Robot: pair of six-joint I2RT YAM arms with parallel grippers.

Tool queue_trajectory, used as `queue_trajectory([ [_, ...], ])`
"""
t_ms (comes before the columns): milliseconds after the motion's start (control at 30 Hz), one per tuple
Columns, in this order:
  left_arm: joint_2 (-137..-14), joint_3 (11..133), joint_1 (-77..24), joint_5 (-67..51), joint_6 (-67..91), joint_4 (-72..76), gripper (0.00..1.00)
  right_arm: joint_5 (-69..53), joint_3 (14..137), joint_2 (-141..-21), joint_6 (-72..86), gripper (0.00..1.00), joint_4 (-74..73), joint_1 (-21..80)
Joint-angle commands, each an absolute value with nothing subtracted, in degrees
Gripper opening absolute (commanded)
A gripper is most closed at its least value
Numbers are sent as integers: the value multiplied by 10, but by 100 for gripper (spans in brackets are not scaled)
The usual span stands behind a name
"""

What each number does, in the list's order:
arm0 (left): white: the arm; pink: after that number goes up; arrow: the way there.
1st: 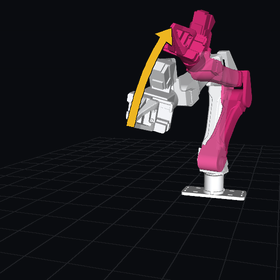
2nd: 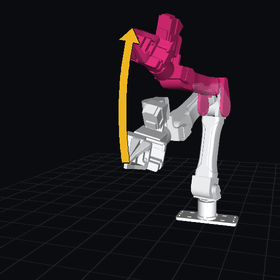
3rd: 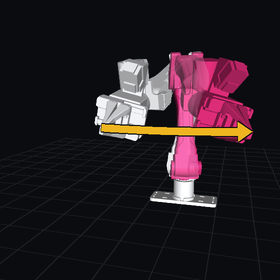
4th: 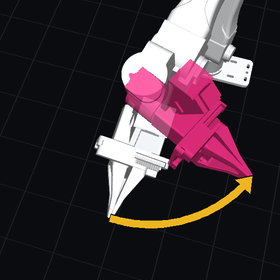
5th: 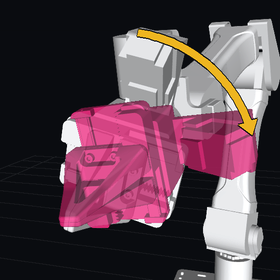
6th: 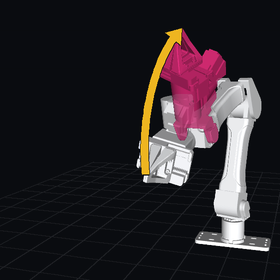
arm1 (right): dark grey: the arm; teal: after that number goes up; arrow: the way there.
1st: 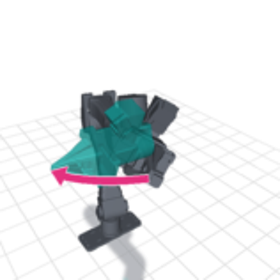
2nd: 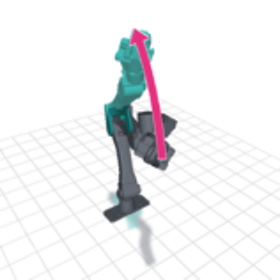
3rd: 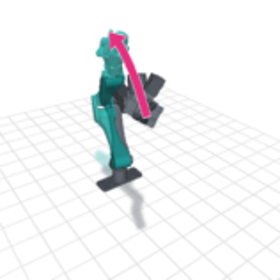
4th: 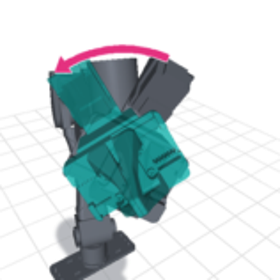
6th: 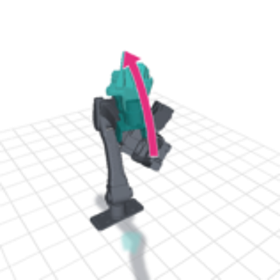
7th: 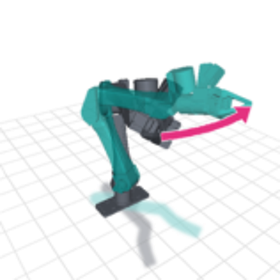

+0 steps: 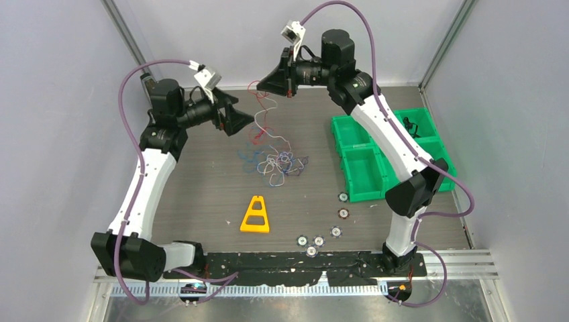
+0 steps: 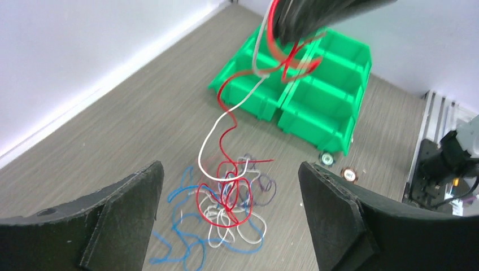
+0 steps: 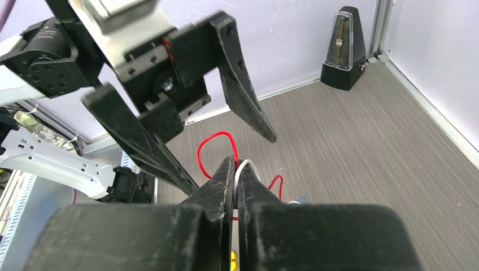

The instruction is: Untangle the cables

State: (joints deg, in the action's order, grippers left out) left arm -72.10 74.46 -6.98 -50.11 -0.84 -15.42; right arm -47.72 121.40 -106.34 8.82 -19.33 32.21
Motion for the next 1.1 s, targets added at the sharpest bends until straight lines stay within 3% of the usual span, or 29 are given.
queue_trajectory([
  [0, -718, 789, -80, -527, 102, -44, 86, -486, 1210, -1037, 83, 5, -181, 327],
  [133, -720, 792, -82, -558, 188, -5, 77, -479, 1175, -1026, 69, 5, -181, 328],
  [333, -738, 805, -108, -517, 209, -38, 87, -488, 1164, -1021, 71, 5, -179, 330],
  [633, -743, 788, -118, -439, 234, -80, 81, -498, 1129, -998, 84, 5, -148, 331],
  [767, -742, 789, -120, -423, 234, -101, 83, -493, 1117, -995, 85, 5, -147, 330],
  [933, -747, 777, -122, -492, 270, -62, 66, -493, 1109, -995, 97, 5, -134, 331],
  [1067, -745, 768, -124, -513, 283, -33, 28, -494, 1107, -1000, 112, 5, -128, 330],
])
